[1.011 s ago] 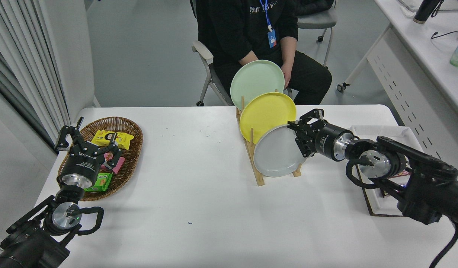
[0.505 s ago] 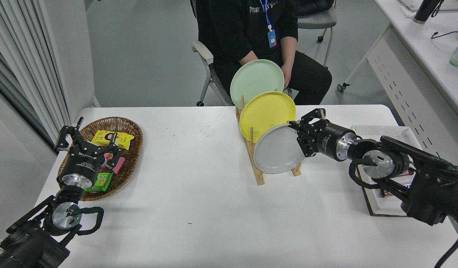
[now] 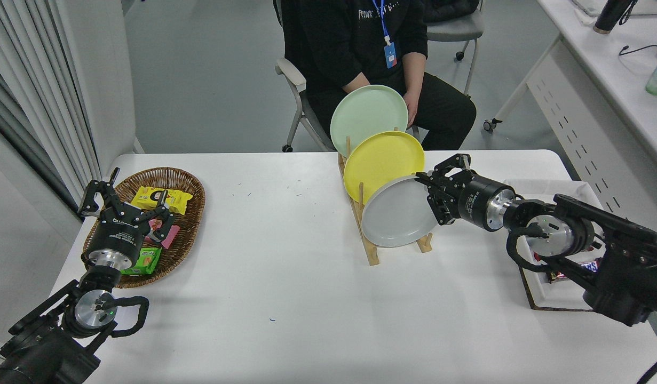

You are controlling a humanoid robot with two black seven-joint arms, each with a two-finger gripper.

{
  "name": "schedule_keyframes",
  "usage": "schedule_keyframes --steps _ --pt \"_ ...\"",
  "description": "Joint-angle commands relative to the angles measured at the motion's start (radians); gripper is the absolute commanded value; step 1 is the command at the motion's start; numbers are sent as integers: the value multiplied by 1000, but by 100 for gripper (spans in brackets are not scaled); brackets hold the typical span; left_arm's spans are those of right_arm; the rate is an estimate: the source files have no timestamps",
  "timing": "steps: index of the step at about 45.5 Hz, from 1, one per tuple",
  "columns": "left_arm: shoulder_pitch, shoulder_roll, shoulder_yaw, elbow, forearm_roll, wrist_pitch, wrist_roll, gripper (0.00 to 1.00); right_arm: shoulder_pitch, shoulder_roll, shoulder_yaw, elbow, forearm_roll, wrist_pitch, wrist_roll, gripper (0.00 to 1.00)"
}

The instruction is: Place the plate on the table

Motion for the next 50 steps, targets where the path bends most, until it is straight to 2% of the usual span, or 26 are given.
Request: schedule_keyframes --steps 1,14,19,30,43,50 --pt "0 0 0 0 0 0 0 98 -1 -36 0 66 55 -2 0 0" --pt "0 0 0 0 0 0 0 98 14 -70 5 123 124 -3 0 0" --pt "0 0 0 0 0 0 0 98 36 -85 24 158 176 -43 -1 0" --pt "0 0 0 0 0 0 0 98 171 -117 15 224 256 -121 -1 0" --pt "0 0 0 0 0 0 0 98 363 -119 -15 221 357 -190 -1 0" --pt "0 0 0 0 0 0 0 98 419 -114 -48 215 405 -209 -3 0"
